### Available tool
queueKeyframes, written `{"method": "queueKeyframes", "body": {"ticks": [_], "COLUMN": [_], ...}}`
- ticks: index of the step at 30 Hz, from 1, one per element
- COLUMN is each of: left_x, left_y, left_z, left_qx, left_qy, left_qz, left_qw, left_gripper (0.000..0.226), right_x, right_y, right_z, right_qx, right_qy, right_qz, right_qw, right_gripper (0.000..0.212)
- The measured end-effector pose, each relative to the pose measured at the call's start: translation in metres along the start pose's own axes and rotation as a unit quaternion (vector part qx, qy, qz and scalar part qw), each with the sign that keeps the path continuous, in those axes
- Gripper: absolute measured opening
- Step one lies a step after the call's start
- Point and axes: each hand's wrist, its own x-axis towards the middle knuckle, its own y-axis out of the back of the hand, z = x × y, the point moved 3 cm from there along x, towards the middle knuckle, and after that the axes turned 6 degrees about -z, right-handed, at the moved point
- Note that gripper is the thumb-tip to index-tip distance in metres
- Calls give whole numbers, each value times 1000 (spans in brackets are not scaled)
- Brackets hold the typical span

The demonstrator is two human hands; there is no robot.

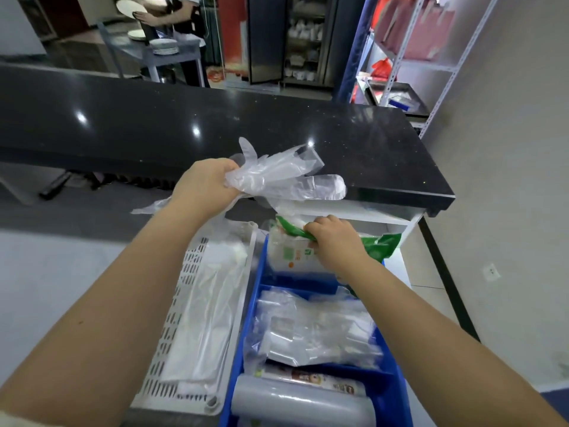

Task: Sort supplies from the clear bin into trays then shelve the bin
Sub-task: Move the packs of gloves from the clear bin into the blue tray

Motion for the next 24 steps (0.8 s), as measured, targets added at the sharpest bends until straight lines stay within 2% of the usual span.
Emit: {"method": "queueKeyframes", "body": {"ticks": [4, 10, 14, 16, 18, 20, 22, 23, 24], "left_x": [-2, 1, 3, 4, 3, 3, 2, 2, 2], "left_y": [-12, -19, -24, -27, -29, -31, -34, -36, -38], "left_z": [-3, -7, -8, -7, -7, -8, -10, -10, -10], "left_qx": [-1, 0, -7, -6, 1, 9, 13, 13, 13], "left_qy": [4, 7, 15, 17, 16, 18, 22, 24, 24], "left_qz": [-11, -5, -12, -22, -31, -34, -34, -36, -40], "left_qw": [1000, 1000, 1000, 1000, 999, 999, 999, 999, 999], "left_gripper": [14, 11, 7, 4, 4, 4, 4, 4, 4], "right_x": [-18, -48, -34, -21, -18, -28, -45, -53, -59], "right_y": [-5, -17, -23, -26, -27, -26, -28, -33, -39], "right_z": [-1, -9, 6, 16, 25, 36, 46, 49, 48], "right_qx": [4, 29, 49, 39, 43, 49, 49, 47, 47], "right_qy": [26, 49, 34, 6, -17, -26, 7, 49, 100], "right_qz": [-20, 21, -61, -79, -47, 37, 149, 185, 183], "right_qw": [999, 998, 996, 996, 998, 998, 988, 980, 977], "right_gripper": [30, 27, 24, 33, 53, 64, 52, 40, 30]}}
